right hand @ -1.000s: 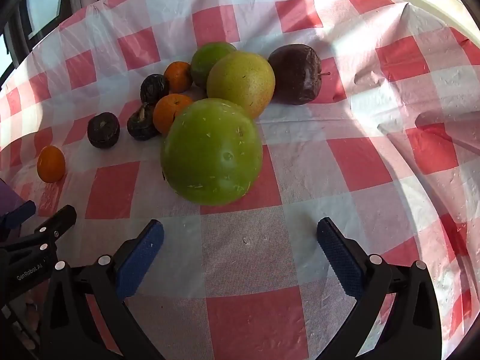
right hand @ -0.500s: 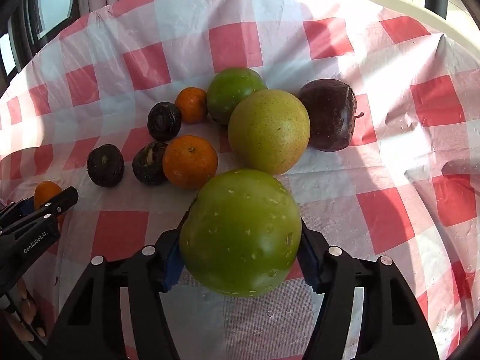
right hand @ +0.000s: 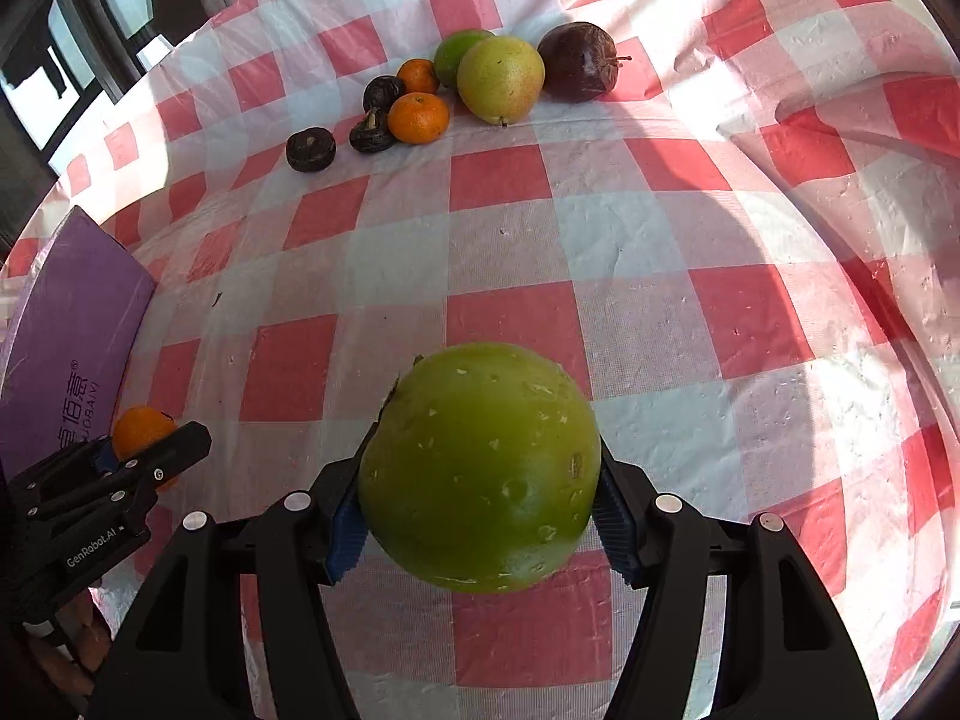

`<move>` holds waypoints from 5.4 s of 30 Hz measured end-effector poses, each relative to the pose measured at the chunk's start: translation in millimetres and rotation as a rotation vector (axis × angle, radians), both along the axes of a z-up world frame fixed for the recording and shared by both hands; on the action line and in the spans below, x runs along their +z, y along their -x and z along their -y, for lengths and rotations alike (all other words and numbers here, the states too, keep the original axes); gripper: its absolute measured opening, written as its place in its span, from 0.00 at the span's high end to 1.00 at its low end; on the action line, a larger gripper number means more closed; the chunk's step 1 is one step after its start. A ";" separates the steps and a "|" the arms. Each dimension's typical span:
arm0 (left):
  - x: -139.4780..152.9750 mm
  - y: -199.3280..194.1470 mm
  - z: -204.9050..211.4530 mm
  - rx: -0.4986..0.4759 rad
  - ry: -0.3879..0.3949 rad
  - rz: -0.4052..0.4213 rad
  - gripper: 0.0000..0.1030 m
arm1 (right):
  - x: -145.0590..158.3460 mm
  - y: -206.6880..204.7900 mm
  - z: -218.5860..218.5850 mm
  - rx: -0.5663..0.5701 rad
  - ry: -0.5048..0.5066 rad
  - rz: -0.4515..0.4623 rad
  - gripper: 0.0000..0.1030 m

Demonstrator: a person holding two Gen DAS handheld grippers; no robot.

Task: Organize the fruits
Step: 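Carry both fruits into the white box and open both tools to release, then return both tools to the fruit pile and grasp a dark passion fruit with the left tool, then grasp the yellow pear with the right tool while the left tool holds the passion fruit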

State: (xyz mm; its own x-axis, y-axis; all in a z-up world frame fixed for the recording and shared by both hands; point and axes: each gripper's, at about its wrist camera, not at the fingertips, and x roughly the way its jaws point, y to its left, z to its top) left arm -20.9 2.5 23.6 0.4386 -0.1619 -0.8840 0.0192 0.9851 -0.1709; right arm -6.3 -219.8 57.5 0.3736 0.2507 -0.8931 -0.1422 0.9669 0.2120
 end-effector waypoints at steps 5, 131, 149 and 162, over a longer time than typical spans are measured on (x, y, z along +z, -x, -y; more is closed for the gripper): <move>54.4 11.8 -10.7 -0.086 0.121 0.100 0.56 | 39.3 28.0 -11.5 -0.053 0.033 0.039 0.40; -33.1 -253.0 -12.9 0.050 -0.203 0.156 0.08 | -60.4 -222.4 -28.5 -0.144 0.065 0.224 0.24; -27.5 -183.9 3.8 -0.021 -0.171 0.192 0.62 | -46.3 -174.5 1.0 -0.137 0.017 0.230 0.44; -19.6 -87.1 8.1 -0.119 -0.163 0.164 0.62 | -52.8 -100.8 -1.1 -0.216 0.135 0.183 0.47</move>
State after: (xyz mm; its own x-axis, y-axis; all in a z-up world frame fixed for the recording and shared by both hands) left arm 66.3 -5.6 4.0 0.5647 -0.0826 -0.8212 0.1511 0.9885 0.0044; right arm 94.5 -218.7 4.7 0.5633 0.0318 -0.8256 0.0460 0.9965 0.0697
